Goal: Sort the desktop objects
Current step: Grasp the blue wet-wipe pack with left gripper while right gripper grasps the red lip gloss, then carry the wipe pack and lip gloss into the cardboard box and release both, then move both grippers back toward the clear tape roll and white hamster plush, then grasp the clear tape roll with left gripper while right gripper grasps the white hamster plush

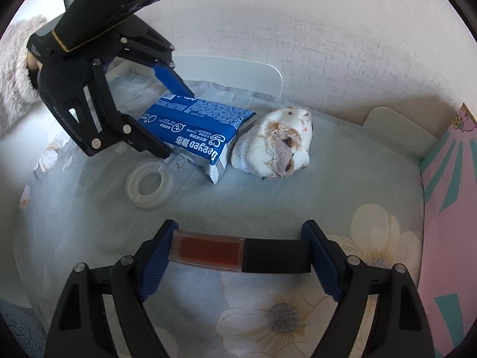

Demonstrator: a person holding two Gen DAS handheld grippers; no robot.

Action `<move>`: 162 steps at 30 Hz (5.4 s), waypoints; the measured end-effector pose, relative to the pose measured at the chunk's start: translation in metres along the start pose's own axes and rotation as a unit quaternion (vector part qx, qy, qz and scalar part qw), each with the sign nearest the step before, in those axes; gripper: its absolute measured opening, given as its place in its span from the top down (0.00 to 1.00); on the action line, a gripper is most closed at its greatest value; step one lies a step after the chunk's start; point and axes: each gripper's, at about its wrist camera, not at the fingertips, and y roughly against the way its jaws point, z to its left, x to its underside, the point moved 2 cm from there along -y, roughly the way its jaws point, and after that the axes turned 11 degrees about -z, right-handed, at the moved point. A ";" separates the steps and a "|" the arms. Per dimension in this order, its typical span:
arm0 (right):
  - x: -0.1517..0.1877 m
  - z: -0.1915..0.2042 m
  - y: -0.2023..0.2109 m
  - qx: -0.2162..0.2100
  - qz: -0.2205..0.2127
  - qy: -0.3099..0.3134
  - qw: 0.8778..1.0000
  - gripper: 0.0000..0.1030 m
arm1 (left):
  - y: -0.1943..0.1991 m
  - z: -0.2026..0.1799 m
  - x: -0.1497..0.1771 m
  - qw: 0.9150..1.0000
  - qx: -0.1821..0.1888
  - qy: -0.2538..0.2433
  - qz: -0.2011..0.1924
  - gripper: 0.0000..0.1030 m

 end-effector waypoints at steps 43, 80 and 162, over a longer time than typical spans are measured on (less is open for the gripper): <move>-0.066 -0.093 0.148 -0.014 -0.035 -0.021 0.999 0.21 | 0.155 -0.057 -0.109 0.980 -0.104 0.079 -0.152 0.41; 0.046 -0.215 0.223 0.021 -0.045 -0.140 0.989 0.01 | 0.025 -0.151 -0.323 0.990 -0.074 -0.026 -0.114 0.00; -0.070 -0.043 -0.052 -0.004 0.098 -0.078 0.992 0.66 | 0.030 -0.107 0.032 0.895 -0.200 0.382 -0.113 0.62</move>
